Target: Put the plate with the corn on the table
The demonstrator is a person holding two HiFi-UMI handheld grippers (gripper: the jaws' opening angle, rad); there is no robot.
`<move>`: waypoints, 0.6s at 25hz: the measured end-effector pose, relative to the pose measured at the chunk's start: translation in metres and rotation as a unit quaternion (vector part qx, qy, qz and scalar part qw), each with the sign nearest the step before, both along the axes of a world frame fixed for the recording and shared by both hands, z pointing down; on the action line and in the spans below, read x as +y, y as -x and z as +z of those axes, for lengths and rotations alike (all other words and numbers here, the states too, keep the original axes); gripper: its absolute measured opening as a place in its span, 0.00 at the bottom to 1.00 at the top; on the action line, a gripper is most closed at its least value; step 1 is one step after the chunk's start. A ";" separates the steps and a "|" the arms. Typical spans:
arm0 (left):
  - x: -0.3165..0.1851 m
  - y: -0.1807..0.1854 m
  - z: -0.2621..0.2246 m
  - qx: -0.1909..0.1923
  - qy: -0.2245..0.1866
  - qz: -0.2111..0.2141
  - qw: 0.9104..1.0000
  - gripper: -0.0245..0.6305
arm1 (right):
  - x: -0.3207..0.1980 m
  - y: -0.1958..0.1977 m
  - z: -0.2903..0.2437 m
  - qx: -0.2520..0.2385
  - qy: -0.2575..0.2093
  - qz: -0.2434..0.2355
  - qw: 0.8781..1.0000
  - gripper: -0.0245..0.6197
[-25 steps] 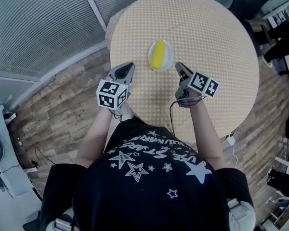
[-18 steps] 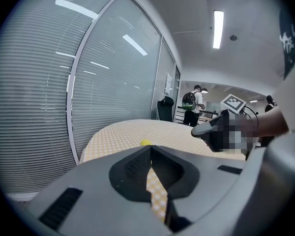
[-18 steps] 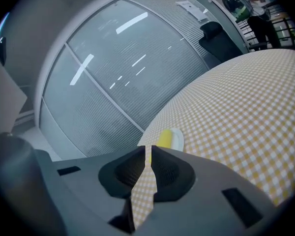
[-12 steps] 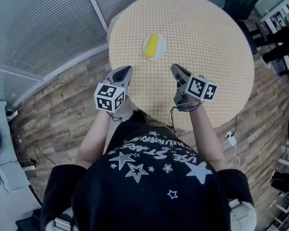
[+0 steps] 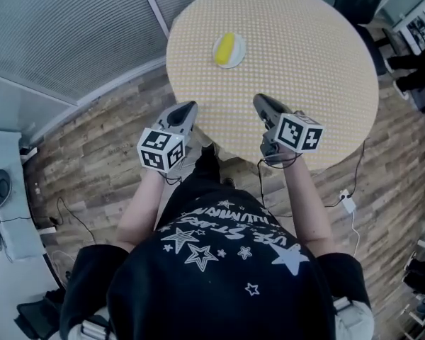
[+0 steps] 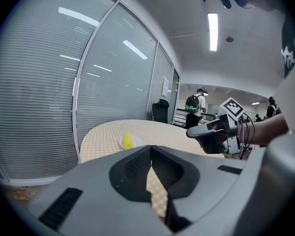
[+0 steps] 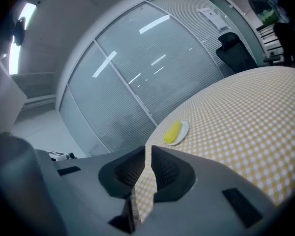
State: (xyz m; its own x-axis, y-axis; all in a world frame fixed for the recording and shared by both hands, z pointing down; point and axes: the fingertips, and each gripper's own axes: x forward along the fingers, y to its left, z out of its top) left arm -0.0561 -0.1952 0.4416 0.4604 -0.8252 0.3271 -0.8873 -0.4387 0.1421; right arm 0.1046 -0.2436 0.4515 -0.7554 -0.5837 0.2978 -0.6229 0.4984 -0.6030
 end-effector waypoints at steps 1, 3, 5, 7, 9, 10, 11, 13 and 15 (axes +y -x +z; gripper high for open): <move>0.006 -0.003 -0.002 0.005 0.001 -0.001 1.000 0.05 | 0.005 -0.001 -0.003 -0.003 -0.004 -0.001 1.000 0.12; 0.017 -0.008 -0.007 0.009 0.001 -0.004 1.000 0.05 | 0.015 -0.001 -0.009 -0.020 -0.013 -0.004 1.000 0.12; 0.025 -0.013 -0.011 0.011 -0.004 -0.002 1.000 0.05 | 0.025 0.000 -0.013 -0.040 -0.014 -0.006 0.999 0.12; 0.030 -0.017 -0.014 0.012 -0.008 0.000 1.000 0.05 | 0.032 0.000 -0.016 -0.068 0.000 -0.003 0.998 0.12; 0.033 -0.018 -0.015 0.012 -0.009 0.001 1.000 0.05 | 0.037 0.001 -0.023 -0.101 0.012 0.000 0.995 0.12; 0.035 -0.018 -0.014 0.012 -0.008 0.001 1.000 0.05 | 0.039 0.001 -0.026 -0.107 0.011 -0.001 0.994 0.12; 0.037 -0.018 -0.012 0.013 -0.006 0.002 1.000 0.05 | 0.042 0.002 -0.029 -0.105 0.007 -0.003 0.994 0.12; 0.041 -0.017 -0.011 0.015 -0.005 0.004 1.000 0.05 | 0.047 0.002 -0.033 -0.087 -0.008 -0.010 0.996 0.12; 0.043 -0.017 -0.013 0.017 -0.009 0.007 1.000 0.05 | 0.052 0.002 -0.035 -0.068 -0.022 -0.014 0.997 0.12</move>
State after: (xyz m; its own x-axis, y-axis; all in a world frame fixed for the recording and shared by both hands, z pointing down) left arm -0.0386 -0.1518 0.4291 0.4821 -0.8244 0.2967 -0.8761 -0.4530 0.1648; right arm 0.1024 -0.1920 0.4165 -0.8030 -0.5723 0.1660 -0.5223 0.5418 -0.6585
